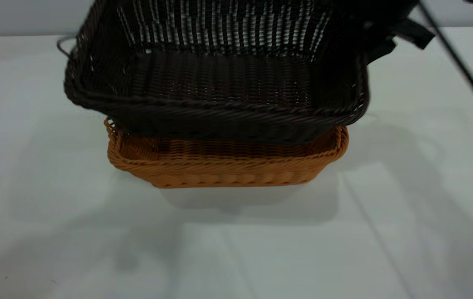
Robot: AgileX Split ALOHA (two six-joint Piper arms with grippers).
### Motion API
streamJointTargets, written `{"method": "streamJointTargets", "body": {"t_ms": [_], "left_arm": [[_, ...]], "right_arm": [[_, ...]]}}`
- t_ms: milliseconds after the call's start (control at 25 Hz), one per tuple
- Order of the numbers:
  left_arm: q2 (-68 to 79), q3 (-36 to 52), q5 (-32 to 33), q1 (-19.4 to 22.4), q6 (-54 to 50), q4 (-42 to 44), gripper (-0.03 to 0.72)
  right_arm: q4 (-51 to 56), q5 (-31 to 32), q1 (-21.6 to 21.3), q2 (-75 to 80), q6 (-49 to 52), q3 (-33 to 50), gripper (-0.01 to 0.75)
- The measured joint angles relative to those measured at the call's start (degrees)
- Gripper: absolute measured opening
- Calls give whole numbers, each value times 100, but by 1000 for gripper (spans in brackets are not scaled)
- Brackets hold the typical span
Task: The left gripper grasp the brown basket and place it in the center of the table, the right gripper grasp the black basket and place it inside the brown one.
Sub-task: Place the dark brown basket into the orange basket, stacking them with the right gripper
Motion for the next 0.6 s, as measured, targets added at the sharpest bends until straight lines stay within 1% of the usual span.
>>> {"method": "streamJointTargets", "body": {"t_ms": [200, 440, 520, 600], "left_arm": [[0, 0, 221, 0, -52, 0, 470], [0, 0, 248, 0, -64, 5, 471], [0, 0, 248, 0, -66, 5, 471], [0, 0, 248, 0, -70, 5, 471]], "right_arm": [[-204, -31, -5, 532, 123, -450, 92], [-493, -46, -5, 792, 108, -483, 102], [-529, -52, -5, 792, 113, -483, 129], [-529, -37, -5, 792, 113, -494, 189]]}}
